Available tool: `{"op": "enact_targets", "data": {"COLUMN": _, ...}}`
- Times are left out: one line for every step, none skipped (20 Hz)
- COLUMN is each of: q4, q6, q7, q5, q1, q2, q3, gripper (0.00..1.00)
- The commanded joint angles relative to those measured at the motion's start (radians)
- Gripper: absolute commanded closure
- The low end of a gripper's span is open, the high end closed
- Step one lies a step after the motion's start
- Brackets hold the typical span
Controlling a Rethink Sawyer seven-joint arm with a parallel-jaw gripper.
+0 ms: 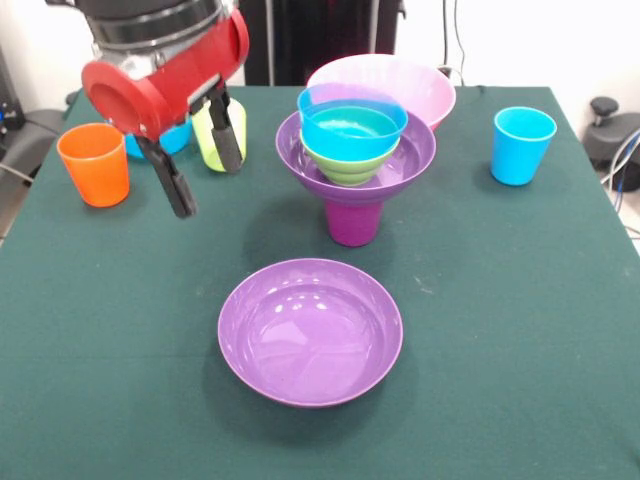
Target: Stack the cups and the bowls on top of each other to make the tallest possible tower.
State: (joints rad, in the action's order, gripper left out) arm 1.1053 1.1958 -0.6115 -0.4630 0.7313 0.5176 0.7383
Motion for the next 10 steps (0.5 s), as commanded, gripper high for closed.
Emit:
{"op": "enact_targets", "data": {"q4": -0.039, "q6": 0.092, "q7": -0.068, "q5": -0.027, "q1": -0.045, "q2": -0.071, "q3": -0.090, "gripper": 0.00}}
{"op": "enact_targets", "data": {"q4": -0.042, "q6": 0.107, "q7": -0.068, "q5": -0.024, "q1": -0.047, "q2": -0.069, "q3": -0.092, "gripper": 0.00}}
{"op": "enact_targets", "data": {"q4": -0.039, "q6": 0.111, "q7": -0.069, "q5": -0.023, "q1": -0.051, "q2": -0.065, "q3": -0.093, "gripper": 0.00}}
{"op": "enact_targets", "data": {"q4": -0.037, "q6": 0.119, "q7": -0.065, "q5": -0.028, "q1": -0.054, "q2": -0.057, "q3": -0.098, "gripper": 0.00}}
{"op": "enact_targets", "data": {"q4": -0.030, "q6": 0.119, "q7": -0.066, "q5": -0.026, "q1": -0.056, "q2": -0.049, "q3": -0.100, "gripper": 0.00}}
{"op": "enact_targets", "data": {"q4": -0.025, "q6": 0.125, "q7": -0.067, "q5": -0.025, "q1": -0.058, "q2": -0.036, "q3": -0.101, "gripper": 0.00}}
{"op": "enact_targets", "data": {"q4": -0.011, "q6": 0.124, "q7": -0.067, "q5": -0.024, "q1": -0.056, "q2": -0.023, "q3": -0.104, "gripper": 0.00}}
{"op": "enact_targets", "data": {"q4": 0.001, "q6": 0.123, "q7": -0.068, "q5": -0.022, "q1": -0.056, "q2": -0.006, "q3": -0.106, "gripper": 0.00}}
{"op": "enact_targets", "data": {"q4": 0.016, "q6": 0.117, "q7": -0.067, "q5": -0.023, "q1": -0.055, "q2": 0.009, "q3": -0.109, "gripper": 0.00}}
{"op": "enact_targets", "data": {"q4": 0.037, "q6": 0.112, "q7": -0.072, "q5": -0.021, "q1": -0.055, "q2": 0.035, "q3": -0.114, "gripper": 0.00}}
